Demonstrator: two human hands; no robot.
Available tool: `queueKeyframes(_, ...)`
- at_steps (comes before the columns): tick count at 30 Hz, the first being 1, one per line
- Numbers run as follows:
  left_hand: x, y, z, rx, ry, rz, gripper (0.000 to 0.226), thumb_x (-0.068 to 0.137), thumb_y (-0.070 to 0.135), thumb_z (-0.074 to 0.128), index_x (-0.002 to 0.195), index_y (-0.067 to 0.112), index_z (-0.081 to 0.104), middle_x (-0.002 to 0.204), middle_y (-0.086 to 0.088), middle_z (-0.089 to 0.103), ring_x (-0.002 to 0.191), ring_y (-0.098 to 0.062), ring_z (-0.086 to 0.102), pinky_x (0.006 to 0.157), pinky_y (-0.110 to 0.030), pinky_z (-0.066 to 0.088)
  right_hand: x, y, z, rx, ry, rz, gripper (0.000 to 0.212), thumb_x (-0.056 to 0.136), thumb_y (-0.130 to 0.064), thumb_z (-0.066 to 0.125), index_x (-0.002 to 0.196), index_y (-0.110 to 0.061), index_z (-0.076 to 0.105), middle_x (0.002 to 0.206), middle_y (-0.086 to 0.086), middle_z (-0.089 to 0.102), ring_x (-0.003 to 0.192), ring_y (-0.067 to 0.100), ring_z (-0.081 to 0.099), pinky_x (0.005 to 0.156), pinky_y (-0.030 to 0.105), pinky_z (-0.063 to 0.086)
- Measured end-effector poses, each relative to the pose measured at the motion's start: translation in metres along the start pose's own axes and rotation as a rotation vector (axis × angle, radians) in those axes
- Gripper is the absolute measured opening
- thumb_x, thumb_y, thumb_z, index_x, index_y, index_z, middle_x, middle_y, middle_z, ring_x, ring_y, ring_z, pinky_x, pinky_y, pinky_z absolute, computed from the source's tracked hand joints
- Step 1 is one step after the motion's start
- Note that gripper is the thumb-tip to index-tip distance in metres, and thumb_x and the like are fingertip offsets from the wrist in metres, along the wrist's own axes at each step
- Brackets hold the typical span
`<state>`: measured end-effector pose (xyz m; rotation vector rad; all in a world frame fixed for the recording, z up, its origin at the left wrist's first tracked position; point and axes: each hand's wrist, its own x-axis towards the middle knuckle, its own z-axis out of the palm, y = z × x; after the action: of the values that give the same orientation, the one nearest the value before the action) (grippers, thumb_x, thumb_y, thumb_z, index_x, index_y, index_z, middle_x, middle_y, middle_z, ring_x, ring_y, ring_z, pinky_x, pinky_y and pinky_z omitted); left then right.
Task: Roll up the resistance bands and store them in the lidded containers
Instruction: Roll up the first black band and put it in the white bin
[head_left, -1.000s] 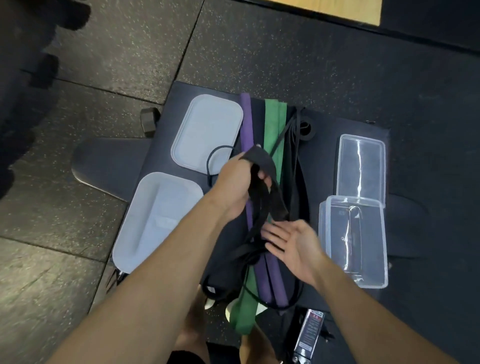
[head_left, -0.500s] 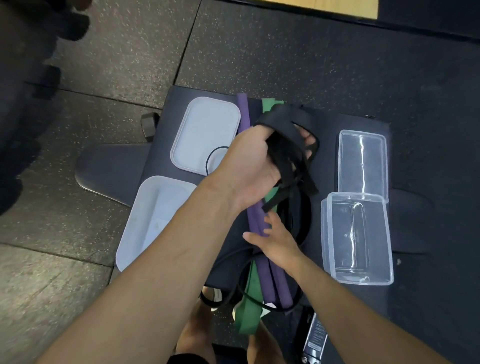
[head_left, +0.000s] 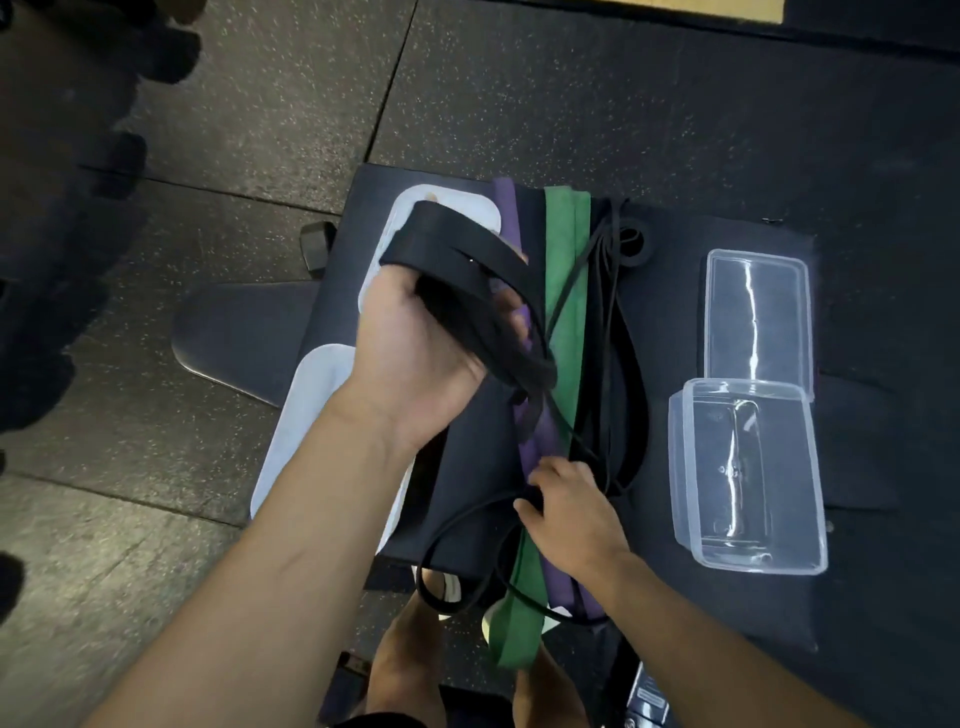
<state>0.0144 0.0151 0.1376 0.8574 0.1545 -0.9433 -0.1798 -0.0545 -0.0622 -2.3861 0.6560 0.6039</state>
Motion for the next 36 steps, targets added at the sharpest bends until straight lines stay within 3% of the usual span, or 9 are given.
queueKeyframes(4, -0.014, 0.009, -0.012, 0.133, -0.122, -0.002, 0.072, 0.102, 0.062, 0.023, 0.103, 0.01, 0.073, 0.125, -0.01, 0.072, 0.067, -0.012, 0.047, 0.059, -0.02, 0.044, 0.004, -0.008, 0.013, -0.322, -0.126, -0.227, 0.06, 0.105, -0.047, 0.042, 0.157, -0.019, 0.033, 0.166, 0.0, 0.028, 0.15, 0.024, 0.026, 0.118, 0.043, 0.028)
queueKeyframes(7, -0.018, 0.009, -0.021, 0.095, -0.139, -0.029, 0.081, 0.1, 0.066, 0.02, 0.1, 0.01, 0.079, 0.112, -0.017, 0.076, 0.07, -0.013, 0.046, 0.057, -0.019, 0.043, 0.004, -0.008, 0.015, -0.448, -0.14, -0.228, 0.064, 0.106, -0.054, 0.034, 0.16, -0.021, 0.024, 0.163, -0.002, 0.032, 0.142, 0.027, 0.034, 0.113, 0.045, 0.03)
queueKeyframes(12, -0.022, 0.009, -0.028, -0.019, -0.217, -0.03, 0.072, 0.088, 0.069, 0.036, 0.107, 0.013, 0.077, 0.099, -0.011, 0.076, 0.068, -0.011, 0.044, 0.056, -0.016, 0.044, 0.005, -0.01, 0.006, -0.601, -0.173, -0.186, 0.06, 0.106, -0.058, 0.023, 0.148, -0.02, 0.045, 0.15, -0.001, 0.043, 0.126, 0.029, 0.046, 0.105, 0.045, 0.033)
queueKeyframes(18, -0.025, 0.008, -0.025, -0.076, -0.263, -0.02, 0.061, 0.087, 0.061, 0.048, 0.11, 0.012, 0.076, 0.099, -0.011, 0.077, 0.063, -0.01, 0.053, 0.054, -0.016, 0.046, 0.01, -0.019, -0.005, -0.778, -0.299, -0.065, 0.066, 0.107, -0.058, 0.021, 0.135, -0.015, 0.063, 0.157, 0.002, 0.03, 0.122, 0.031, 0.049, 0.107, 0.045, 0.034)
queueKeyframes(21, -0.026, 0.005, -0.024, -0.08, -0.262, -0.036, 0.07, 0.09, 0.068, 0.037, 0.112, 0.013, 0.074, 0.1, -0.01, 0.076, 0.067, -0.009, 0.046, 0.055, -0.017, 0.047, 0.012, -0.021, -0.011, -0.921, -0.295, -0.053, 0.052, 0.107, -0.049, 0.032, 0.126, -0.017, 0.068, 0.141, 0.007, 0.037, 0.095, 0.028, 0.052, 0.09, 0.041, 0.037)
queueKeyframes(24, -0.027, 0.001, -0.024, -0.069, -0.256, -0.036, 0.07, 0.09, 0.068, 0.037, 0.112, 0.014, 0.075, 0.099, -0.009, 0.076, 0.068, -0.009, 0.041, 0.055, -0.017, 0.047, 0.009, -0.025, -0.023, -1.031, -0.305, -0.049, 0.03, 0.1, -0.032, 0.049, 0.119, -0.019, 0.068, 0.12, 0.006, 0.045, 0.069, 0.018, 0.033, 0.078, 0.035, 0.036)
queueKeyframes(26, -0.029, 0.0, -0.024, -0.066, -0.257, -0.035, 0.068, 0.09, 0.067, 0.038, 0.111, 0.014, 0.076, 0.095, -0.008, 0.076, 0.067, -0.009, 0.041, 0.055, -0.017, 0.046, 0.008, -0.024, -0.029, -1.097, -0.337, -0.048, 0.03, 0.098, -0.029, 0.052, 0.123, -0.019, 0.065, 0.12, 0.007, 0.049, 0.075, 0.02, 0.039, 0.084, 0.035, 0.038)
queueKeyframes(30, -0.031, 0.002, -0.024, -0.082, -0.284, -0.032, 0.069, 0.091, 0.066, 0.036, 0.11, 0.013, 0.076, 0.088, -0.007, 0.075, 0.066, -0.01, 0.04, 0.053, -0.016, 0.046, 0.009, -0.02, -0.032, -1.159, -0.386, -0.001, 0.039, 0.099, -0.03, 0.052, 0.135, -0.018, 0.061, 0.129, 0.008, 0.057, 0.117, 0.026, 0.053, 0.097, 0.041, 0.036)
queueKeyframes(36, -0.03, 0.004, -0.03, -0.063, -0.227, -0.011, 0.068, 0.09, 0.067, 0.037, 0.108, 0.014, 0.077, 0.085, -0.007, 0.074, 0.063, -0.009, 0.041, 0.05, -0.016, 0.044, 0.021, -0.006, -0.042, -1.09, -0.436, 0.164, 0.041, 0.101, -0.03, 0.046, 0.138, -0.02, 0.06, 0.134, 0.001, 0.062, 0.125, 0.024, 0.055, 0.103, 0.039, 0.034)
